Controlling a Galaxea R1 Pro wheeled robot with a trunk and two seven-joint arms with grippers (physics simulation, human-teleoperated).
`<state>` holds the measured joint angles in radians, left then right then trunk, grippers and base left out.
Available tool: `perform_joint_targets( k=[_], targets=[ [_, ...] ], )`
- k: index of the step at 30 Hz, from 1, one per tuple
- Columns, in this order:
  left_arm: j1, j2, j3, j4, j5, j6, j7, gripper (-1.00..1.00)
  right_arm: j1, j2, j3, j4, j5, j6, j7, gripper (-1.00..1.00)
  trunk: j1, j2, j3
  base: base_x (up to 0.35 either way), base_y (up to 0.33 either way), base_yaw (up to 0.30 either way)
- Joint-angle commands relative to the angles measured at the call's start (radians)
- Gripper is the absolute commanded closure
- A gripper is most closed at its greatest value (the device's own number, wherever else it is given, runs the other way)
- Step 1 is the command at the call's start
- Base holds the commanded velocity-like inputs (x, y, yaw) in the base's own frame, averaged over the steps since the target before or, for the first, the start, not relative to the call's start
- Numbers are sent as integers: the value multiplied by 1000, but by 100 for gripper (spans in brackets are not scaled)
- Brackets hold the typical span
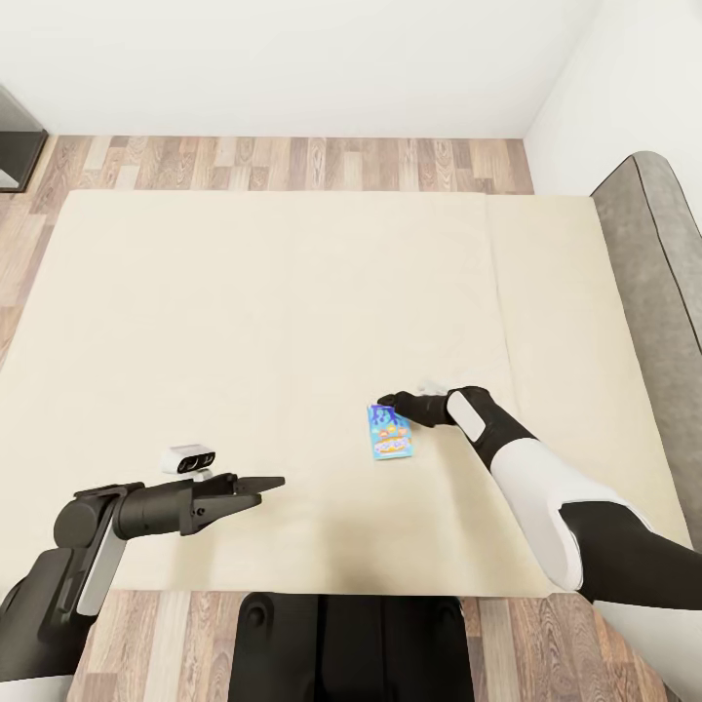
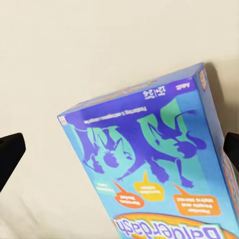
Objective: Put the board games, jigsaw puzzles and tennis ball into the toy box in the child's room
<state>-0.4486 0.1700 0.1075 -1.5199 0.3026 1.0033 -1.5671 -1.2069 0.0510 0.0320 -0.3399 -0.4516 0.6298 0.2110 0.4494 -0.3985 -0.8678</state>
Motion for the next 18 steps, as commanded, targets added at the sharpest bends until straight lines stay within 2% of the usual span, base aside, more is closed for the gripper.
perform_joint_targets(
  k=[1, 18],
  targets=[
    [0, 0, 0, 0, 0, 11, -4, -100, 0, 0, 3, -1, 0, 3, 2, -100, 1, -2, -1, 0, 0, 0],
    [0, 2, 0, 0, 0, 11, -4, -100, 0, 6, 1, -2, -1, 2, 3, -100, 1, -2, -1, 0, 0, 0]
  ],
)
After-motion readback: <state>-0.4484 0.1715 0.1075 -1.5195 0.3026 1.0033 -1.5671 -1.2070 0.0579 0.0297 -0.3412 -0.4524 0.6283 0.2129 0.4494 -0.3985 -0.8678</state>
